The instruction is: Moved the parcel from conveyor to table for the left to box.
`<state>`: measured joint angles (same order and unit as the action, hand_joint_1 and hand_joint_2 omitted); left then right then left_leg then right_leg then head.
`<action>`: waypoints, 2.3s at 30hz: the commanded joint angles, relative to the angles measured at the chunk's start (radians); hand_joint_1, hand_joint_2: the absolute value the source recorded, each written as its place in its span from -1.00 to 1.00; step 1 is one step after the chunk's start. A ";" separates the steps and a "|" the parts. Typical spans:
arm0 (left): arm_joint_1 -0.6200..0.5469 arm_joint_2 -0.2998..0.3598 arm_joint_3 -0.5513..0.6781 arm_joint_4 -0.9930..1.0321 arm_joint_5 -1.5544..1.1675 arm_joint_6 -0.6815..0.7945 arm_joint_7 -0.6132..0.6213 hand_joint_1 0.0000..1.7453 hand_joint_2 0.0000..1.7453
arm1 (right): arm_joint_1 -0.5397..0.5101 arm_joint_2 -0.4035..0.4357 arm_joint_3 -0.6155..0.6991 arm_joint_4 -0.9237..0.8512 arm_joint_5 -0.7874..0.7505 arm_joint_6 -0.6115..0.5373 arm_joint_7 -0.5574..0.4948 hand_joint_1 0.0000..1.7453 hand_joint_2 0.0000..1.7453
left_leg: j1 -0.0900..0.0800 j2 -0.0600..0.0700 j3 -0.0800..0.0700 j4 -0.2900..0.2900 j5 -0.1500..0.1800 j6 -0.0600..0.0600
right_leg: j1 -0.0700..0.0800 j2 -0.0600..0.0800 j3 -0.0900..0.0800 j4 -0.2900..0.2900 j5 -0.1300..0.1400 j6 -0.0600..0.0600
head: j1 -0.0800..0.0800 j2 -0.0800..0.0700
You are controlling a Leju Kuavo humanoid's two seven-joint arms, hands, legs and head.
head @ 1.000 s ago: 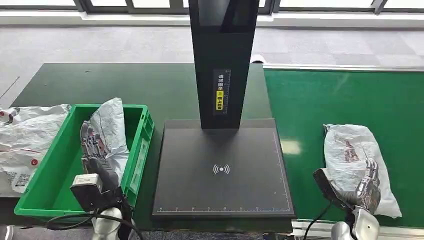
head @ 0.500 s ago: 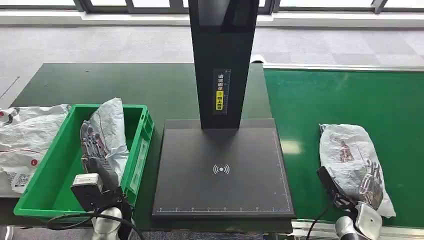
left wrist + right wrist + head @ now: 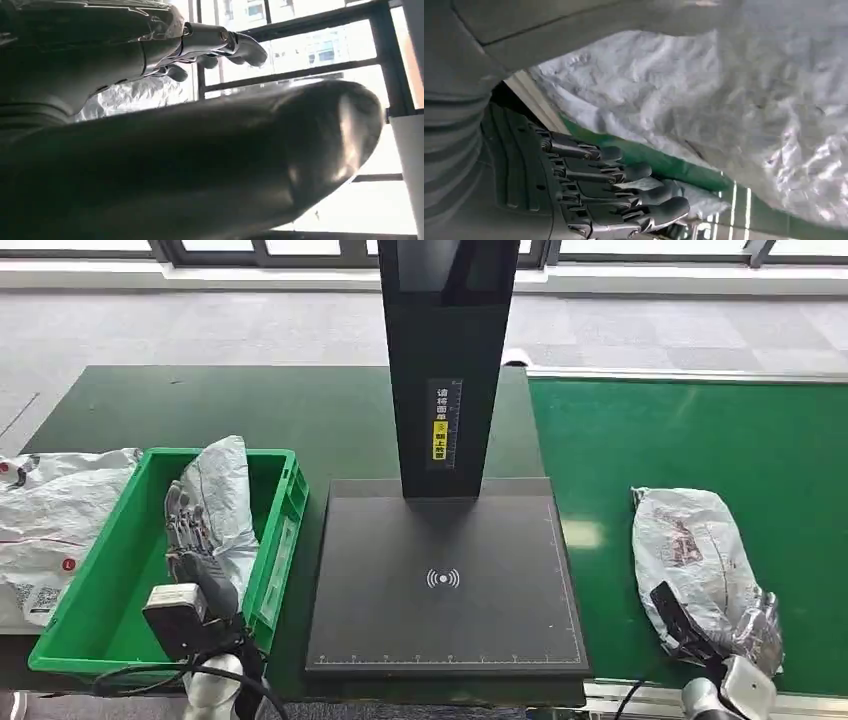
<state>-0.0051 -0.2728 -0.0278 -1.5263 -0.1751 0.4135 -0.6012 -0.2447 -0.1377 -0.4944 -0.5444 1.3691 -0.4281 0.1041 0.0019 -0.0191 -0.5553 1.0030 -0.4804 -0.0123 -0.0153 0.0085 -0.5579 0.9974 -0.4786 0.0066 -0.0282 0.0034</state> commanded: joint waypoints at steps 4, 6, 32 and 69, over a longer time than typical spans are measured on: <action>-0.022 0.029 0.021 0.046 0.007 -0.047 0.022 -1.00 -1.00 | 0.027 0.026 -0.034 0.080 0.059 0.166 0.023 1.00 1.00 | 0.002 0.000 0.001 -0.002 0.001 0.000 | 0.002 -0.002 0.002 -0.003 0.001 -0.001 | 0.000 0.000; -0.018 0.028 0.027 0.043 0.005 -0.052 0.025 -1.00 -1.00 | 0.019 0.028 -0.024 0.093 0.071 0.194 0.026 1.00 1.00 | 0.002 0.001 0.002 -0.002 0.001 0.000 | 0.002 -0.002 0.003 -0.004 0.001 -0.001 | 0.000 0.000; 0.050 0.008 0.061 -0.025 -0.012 -0.028 0.011 -1.00 -1.00 | -0.035 0.103 -0.018 -0.055 -0.072 -0.033 -0.224 1.00 1.00 | 0.001 0.006 0.000 0.001 0.001 0.001 | 0.002 0.003 0.001 -0.002 0.003 0.000 | 0.000 0.000; -0.011 0.006 0.003 0.064 0.022 -0.053 -0.029 -1.00 -1.00 | 0.393 0.300 0.643 -0.880 -0.514 0.104 -0.482 1.00 1.00 | 0.003 0.001 -0.001 -0.002 0.001 0.001 | 0.003 -0.002 0.002 -0.004 0.001 0.000 | 0.000 0.000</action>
<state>0.0355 -0.2724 -0.0259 -1.5473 -0.1507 0.3647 -0.6424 0.2109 0.1381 0.1400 -1.6502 0.9140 -0.4588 -0.4105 0.0035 -0.0202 -0.5587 1.0047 -0.4810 -0.0113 -0.0139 0.0065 -0.5586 0.9974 -0.4797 0.0076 -0.0282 0.0034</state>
